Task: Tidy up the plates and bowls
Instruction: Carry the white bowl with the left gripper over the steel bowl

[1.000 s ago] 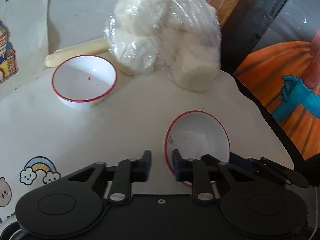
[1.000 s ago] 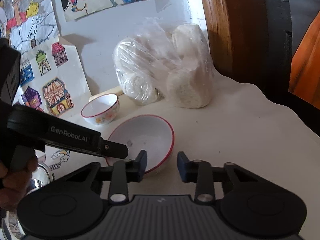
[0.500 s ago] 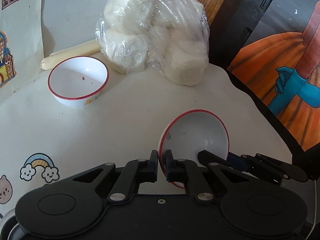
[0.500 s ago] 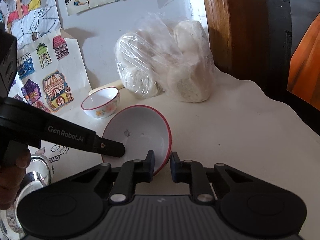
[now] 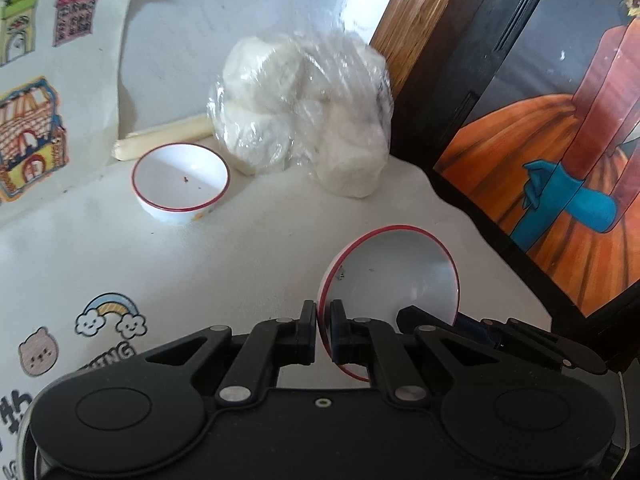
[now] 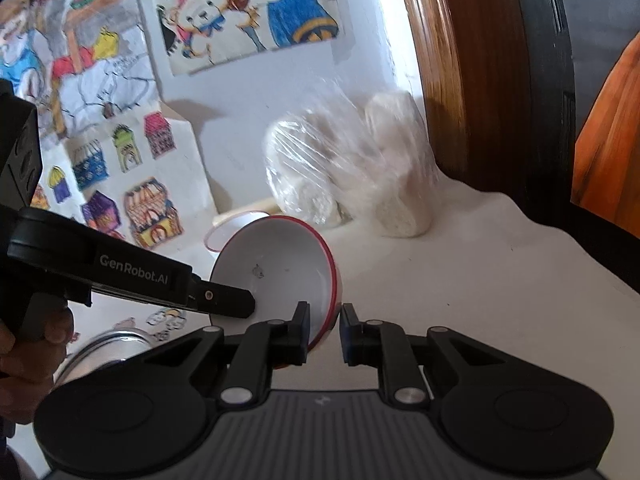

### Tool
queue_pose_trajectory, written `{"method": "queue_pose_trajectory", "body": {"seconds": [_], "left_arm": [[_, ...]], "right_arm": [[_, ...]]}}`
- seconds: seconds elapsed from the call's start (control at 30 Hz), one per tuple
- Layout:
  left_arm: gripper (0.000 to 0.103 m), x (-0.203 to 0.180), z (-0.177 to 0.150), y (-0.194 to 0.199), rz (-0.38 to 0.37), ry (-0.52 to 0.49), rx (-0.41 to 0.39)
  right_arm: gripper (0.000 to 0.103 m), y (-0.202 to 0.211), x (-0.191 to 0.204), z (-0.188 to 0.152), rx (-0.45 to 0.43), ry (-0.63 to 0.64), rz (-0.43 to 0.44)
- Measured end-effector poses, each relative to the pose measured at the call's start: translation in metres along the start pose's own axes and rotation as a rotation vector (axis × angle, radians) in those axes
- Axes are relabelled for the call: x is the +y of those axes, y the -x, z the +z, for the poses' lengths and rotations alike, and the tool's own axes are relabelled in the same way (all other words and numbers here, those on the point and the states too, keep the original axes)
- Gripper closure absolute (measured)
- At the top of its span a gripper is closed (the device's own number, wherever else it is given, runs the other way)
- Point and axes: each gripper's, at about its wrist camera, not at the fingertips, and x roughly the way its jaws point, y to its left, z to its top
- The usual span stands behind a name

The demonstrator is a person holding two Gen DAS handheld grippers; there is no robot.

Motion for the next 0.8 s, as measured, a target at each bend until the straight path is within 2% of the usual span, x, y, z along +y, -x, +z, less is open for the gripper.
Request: {"method": "queue_pose_trajectory", "body": {"seconds": [0.4,0.8], "left_arm": [[0.097,0.012,-0.025,0.074,-0.002,0.031,-0.076],[0.097,0.032,-0.083,0.148,-0.010,0.068,-0.150]], "right_arm": [[0.085,0.041,0.039,-0.001,-0.056,0.058,0.065],[0.085,0.088,0.085,-0.021,-0.089,0.082,0.170]]}}
